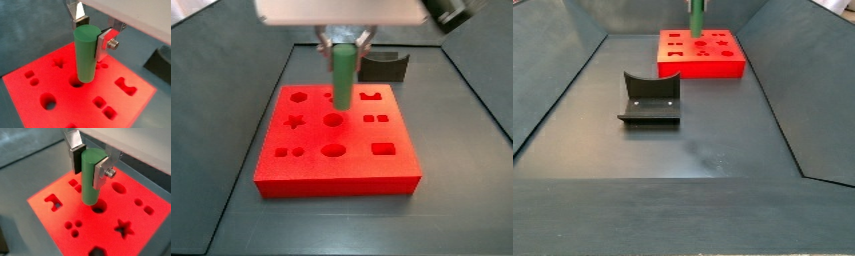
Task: Pick up the round object. Move up. Move to above the board. Insert the round object.
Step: Insert the round object.
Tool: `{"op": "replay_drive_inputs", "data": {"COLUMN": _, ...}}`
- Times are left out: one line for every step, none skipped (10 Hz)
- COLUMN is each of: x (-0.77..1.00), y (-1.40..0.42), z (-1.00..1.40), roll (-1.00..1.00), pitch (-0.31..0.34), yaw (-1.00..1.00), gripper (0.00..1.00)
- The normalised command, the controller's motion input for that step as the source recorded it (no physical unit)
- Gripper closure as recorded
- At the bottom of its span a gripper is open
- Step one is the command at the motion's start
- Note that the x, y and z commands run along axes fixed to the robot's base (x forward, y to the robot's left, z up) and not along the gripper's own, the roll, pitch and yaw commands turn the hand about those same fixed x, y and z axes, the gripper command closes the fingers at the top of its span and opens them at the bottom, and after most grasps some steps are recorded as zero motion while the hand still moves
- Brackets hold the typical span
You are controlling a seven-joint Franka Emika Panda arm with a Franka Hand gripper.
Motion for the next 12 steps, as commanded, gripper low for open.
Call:
{"op": "replay_drive_inputs", "data": {"x": -0.12, "y": -0.06, "z": -0.07, "roll": 0.0, "pitch": -0.067, "yaw": -0.16, "gripper": 1.0}}
{"op": "replay_drive_inputs", "data": {"x": 0.0, "y": -0.09, "z": -0.02, "roll": 0.0, "pitch": -0.026, "yaw": -0.05, "gripper": 1.0}}
{"op": "replay_drive_inputs", "data": {"x": 0.09, "y": -0.15, "z": -0.1, "roll": 0.04, "pitch": -0.019, "yaw": 0.0, "gripper": 1.0}}
{"op": "replay_drive_inputs", "data": {"x": 0.2, "y": -0.19, "z": -0.11, "roll": 0.08, "pitch": 0.0, "yaw": 0.0, "gripper": 1.0}}
{"op": "replay_drive_inputs", "data": {"x": 0.13, "y": -0.19, "z": -0.17, "roll": 0.1, "pitch": -0.003, "yaw": 0.0, "gripper": 1.0}}
{"op": "replay_drive_inputs", "data": {"x": 0.02, "y": -0.12, "z": -0.15, "roll": 0.11, "pitch": 0.0, "yaw": 0.0, "gripper": 1.0}}
{"op": "replay_drive_inputs", "data": {"x": 0.0, "y": 0.0, "z": -0.21, "roll": 0.15, "pitch": 0.0, "yaw": 0.06, "gripper": 1.0}}
{"op": "replay_drive_inputs", "data": {"x": -0.06, "y": 0.0, "z": -0.2, "roll": 0.18, "pitch": 0.0, "yaw": 0.08, "gripper": 1.0}}
{"op": "replay_drive_inputs", "data": {"x": -0.12, "y": 0.08, "z": -0.14, "roll": 0.12, "pitch": 0.0, "yaw": 0.01, "gripper": 1.0}}
{"op": "replay_drive_inputs", "data": {"x": 0.0, "y": 0.0, "z": -0.07, "roll": 0.06, "pitch": 0.0, "yaw": 0.0, "gripper": 1.0}}
{"op": "replay_drive_inputs", "data": {"x": 0.0, "y": 0.0, "z": -0.03, "roll": 0.02, "pitch": -0.011, "yaw": 0.0, "gripper": 1.0}}
{"op": "replay_drive_inputs", "data": {"x": 0.03, "y": 0.0, "z": -0.01, "roll": 0.0, "pitch": 0.0, "yaw": 0.0, "gripper": 1.0}}
